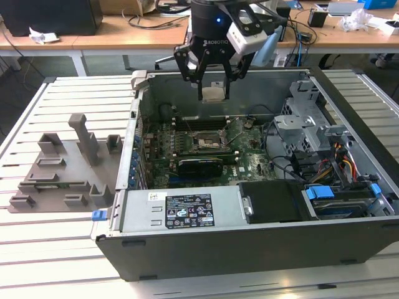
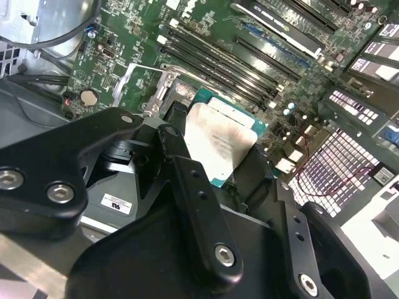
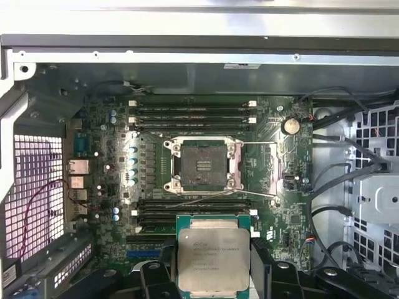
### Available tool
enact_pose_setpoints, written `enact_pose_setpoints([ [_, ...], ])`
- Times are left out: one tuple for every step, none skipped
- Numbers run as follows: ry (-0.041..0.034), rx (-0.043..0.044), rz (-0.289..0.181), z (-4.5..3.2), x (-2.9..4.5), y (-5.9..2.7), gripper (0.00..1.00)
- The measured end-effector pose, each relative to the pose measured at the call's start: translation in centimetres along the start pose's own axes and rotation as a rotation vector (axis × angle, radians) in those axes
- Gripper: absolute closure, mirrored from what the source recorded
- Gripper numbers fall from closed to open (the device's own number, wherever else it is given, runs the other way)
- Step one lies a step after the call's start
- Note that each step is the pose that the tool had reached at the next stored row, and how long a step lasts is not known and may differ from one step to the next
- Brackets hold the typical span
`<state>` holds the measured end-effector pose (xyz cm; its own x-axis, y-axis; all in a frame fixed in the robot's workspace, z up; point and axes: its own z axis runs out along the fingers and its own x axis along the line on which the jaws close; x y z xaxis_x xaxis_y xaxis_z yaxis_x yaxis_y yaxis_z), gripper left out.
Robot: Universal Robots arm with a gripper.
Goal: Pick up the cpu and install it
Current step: 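Pick up the cpu and move it towards the insertion slot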
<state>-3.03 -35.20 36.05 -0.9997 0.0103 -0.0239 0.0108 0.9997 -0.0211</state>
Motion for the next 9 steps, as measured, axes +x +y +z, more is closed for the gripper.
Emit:
enact_pose_setpoints([
  [0.0, 0.0002, 0.0, 0.07, -0.15, 0.08, 0.45],
  [0.0, 0.0003, 0.0, 0.11, -0.24, 0.13, 0.45],
  [0.0001, 0.0003, 0.0, 0.14, -0.3, 0.16, 0.45],
  [0.0, 0.0003, 0.0, 0.2, -0.41, 0.21, 0.45],
  [0.0, 0.0004, 0.0, 0.23, -0.47, 0.23, 0.45],
  [0.0, 0.0004, 0.0, 0.27, -0.53, 0.26, 0.45],
  [0.0, 0.0004, 0.0, 0.33, -0.63, 0.3, 0.45],
  [0.0, 0.0005, 0.0, 0.38, -0.71, 0.33, 0.45],
  [0.0, 0.0006, 0.0, 0.43, -0.78, 0.36, 0.45],
])
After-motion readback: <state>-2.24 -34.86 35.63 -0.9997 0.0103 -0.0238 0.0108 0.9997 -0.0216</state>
